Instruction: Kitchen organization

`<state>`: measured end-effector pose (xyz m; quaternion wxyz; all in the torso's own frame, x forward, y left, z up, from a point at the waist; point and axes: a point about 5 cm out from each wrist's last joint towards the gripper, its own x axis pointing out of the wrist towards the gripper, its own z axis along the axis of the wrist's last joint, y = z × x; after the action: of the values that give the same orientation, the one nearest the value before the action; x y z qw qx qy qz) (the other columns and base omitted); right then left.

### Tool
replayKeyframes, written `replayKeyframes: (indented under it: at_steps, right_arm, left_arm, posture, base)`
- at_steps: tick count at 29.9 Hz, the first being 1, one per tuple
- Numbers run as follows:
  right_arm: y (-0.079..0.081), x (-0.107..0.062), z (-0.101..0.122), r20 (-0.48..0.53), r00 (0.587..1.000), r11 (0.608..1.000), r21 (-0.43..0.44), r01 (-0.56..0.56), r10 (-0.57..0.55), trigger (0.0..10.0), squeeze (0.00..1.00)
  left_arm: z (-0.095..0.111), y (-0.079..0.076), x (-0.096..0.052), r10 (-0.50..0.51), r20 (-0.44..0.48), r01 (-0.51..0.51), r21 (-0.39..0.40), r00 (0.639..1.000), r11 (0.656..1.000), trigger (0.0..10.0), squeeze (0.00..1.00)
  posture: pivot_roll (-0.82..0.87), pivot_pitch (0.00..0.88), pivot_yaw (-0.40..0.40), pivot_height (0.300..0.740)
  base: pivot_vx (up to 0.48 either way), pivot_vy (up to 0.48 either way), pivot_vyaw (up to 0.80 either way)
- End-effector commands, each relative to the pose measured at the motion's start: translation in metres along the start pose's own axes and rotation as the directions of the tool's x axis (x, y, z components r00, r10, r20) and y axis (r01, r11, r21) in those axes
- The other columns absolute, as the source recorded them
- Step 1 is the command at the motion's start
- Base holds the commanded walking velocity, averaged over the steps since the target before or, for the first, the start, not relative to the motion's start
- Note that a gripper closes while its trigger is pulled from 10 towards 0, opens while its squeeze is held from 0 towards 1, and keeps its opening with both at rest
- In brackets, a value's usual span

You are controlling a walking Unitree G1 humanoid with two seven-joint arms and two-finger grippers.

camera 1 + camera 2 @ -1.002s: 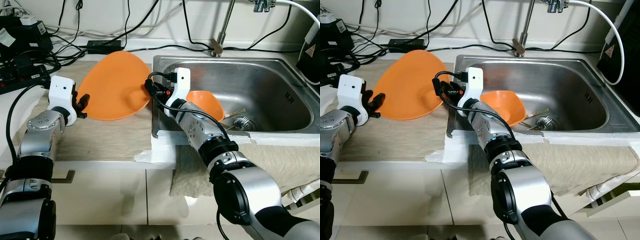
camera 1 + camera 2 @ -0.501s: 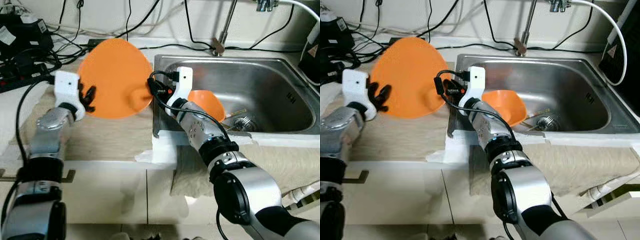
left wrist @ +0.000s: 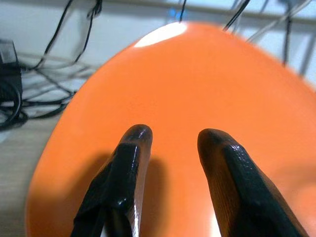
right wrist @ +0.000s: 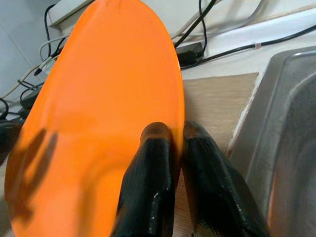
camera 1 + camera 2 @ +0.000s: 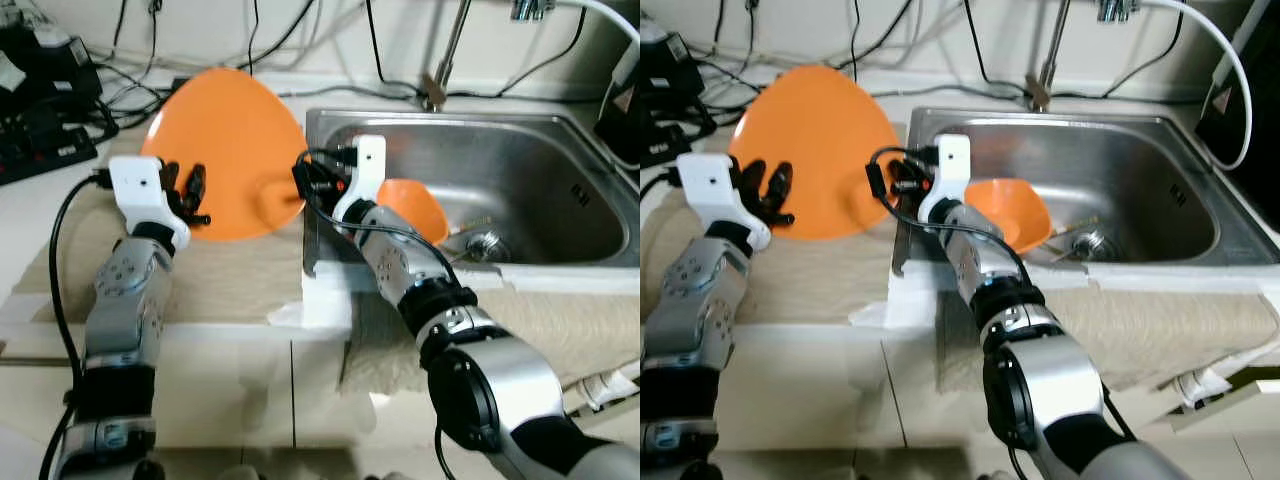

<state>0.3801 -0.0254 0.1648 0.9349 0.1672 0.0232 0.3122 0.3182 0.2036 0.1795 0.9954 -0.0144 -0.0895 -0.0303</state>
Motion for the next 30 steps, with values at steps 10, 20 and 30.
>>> replayKeyframes:
  at_steps: [10,20,30]
  right_arm:
    - [-0.006,0.003,0.030,0.066,0.998,0.988,-0.155,-0.003,0.013,0.0,0.00]
    - [-0.026,-0.002,0.091,0.216,0.976,0.966,-0.249,0.066,-0.011,0.0,0.00]
    - [-0.070,-0.030,0.141,0.339,0.929,0.931,-0.270,0.246,-0.147,0.0,0.00]
  left_arm:
    - [-0.012,-0.019,-0.014,-0.032,-0.042,0.031,-0.018,0.999,0.999,10.0,0.00]
    - [-0.022,-0.027,-0.014,-0.047,-0.081,0.045,-0.025,0.996,0.999,10.0,0.00]
    - [-0.027,-0.030,-0.012,-0.059,-0.096,0.057,-0.023,0.994,0.998,10.0,0.00]
  posture:
    - [0.12,0.000,-0.027,0.740]
    - [0.09,0.000,-0.019,0.740]
    - [0.07,0.000,-0.003,0.740]
  base:
    - [0.000,0.000,0.00]
    - [0.000,0.000,0.00]
    - [0.000,0.000,0.00]
